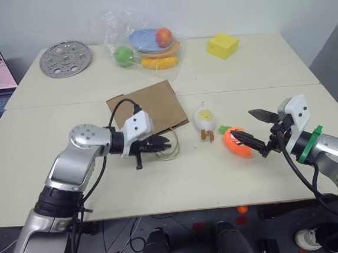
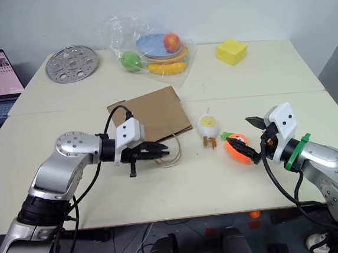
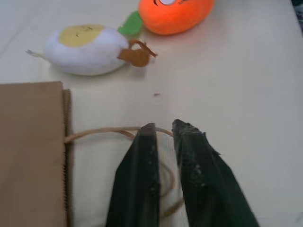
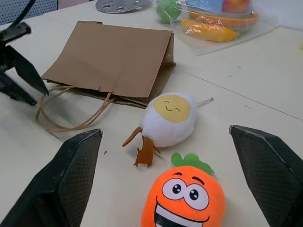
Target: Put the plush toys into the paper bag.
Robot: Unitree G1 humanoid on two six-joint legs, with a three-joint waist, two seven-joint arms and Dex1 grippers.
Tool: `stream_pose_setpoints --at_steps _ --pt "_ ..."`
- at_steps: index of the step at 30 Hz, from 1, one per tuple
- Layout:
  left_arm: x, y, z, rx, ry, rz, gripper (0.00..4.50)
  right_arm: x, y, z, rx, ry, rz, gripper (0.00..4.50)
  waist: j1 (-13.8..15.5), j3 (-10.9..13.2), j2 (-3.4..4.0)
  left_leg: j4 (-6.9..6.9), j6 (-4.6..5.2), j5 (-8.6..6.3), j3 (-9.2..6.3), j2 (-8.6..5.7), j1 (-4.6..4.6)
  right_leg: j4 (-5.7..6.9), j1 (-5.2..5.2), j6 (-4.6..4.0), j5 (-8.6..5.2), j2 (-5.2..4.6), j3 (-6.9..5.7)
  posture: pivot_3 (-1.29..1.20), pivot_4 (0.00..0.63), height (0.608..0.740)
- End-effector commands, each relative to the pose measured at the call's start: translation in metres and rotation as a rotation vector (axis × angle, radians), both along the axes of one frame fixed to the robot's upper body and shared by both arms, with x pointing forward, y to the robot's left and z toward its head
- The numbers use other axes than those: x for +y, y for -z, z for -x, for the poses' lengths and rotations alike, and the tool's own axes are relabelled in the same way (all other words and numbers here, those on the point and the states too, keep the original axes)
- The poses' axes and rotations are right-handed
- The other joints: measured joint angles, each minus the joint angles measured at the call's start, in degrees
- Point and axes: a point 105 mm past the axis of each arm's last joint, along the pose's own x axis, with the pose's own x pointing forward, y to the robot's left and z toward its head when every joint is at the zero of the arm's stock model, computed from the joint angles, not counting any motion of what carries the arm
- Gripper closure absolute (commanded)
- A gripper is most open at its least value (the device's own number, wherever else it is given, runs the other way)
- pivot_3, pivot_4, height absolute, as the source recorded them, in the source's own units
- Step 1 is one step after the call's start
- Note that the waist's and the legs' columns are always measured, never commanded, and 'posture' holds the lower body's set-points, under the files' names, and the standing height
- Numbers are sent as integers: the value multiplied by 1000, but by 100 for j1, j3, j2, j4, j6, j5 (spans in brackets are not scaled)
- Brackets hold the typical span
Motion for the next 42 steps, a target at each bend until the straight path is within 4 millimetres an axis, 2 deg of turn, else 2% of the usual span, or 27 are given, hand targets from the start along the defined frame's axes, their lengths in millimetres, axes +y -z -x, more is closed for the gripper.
stream_pose_setpoints --at_steps 1,4,9,14,17,23,26,29,37,42 --pt "-7 0 5 -97 25 -47 2369 3 -8 2 -43 -16 -3 0 5 0 0 1 0 0 0 0 0 0 1 0 0 0 1 0 150 740" --pt "-7 10 10 -49 26 -48 1486 3 -7 3 -41 -13 -2 0 13 0 0 2 0 0 1 0 0 0 2 0 0 0 1 0 150 740" --pt "-11 15 8 -7 11 -21 1486 3 -6 3 -40 -10 -6 0 13 0 0 2 0 0 1 0 1 0 1 0 0 0 1 0 150 740" --pt "-18 25 6 155 15 23 1486 0 -7 2 -44 5 -6 0 16 0 0 3 0 0 1 0 0 0 1 0 0 0 0 0 150 740" --pt "-18 33 6 195 35 -8 1486 -2 -7 1 -45 16 -3 0 17 0 0 3 0 0 0 0 0 2 0 0 0 1 -1 0 150 740" --pt "-23 35 -1 190 56 -38 1486 -3 -9 2 -52 30 -4 0 19 0 0 3 0 0 0 0 1 3 0 0 0 0 0 0 150 740" --pt "-25 35 3 193 104 -38 1486 -4 -8 3 -53 38 -3 0 19 0 0 3 0 0 0 0 0 3 0 0 0 0 0 0 150 740" --pt "-26 31 2 183 104 -22 2030 -5 -8 3 -55 42 -2 0 21 0 0 2 0 0 0 0 1 3 0 -3 2 0 -1 0 150 740" --pt "-19 20 -6 154 77 -7 4422 -2 -8 1 -57 37 -2 0 21 0 0 3 0 0 0 0 1 4 0 -1 0 0 0 0 150 740" --pt "-12 -12 -21 116 21 83 4464 1 -8 0 -58 22 1 0 18 0 0 3 0 0 -1 0 1 5 0 0 0 1 -1 0 150 740"
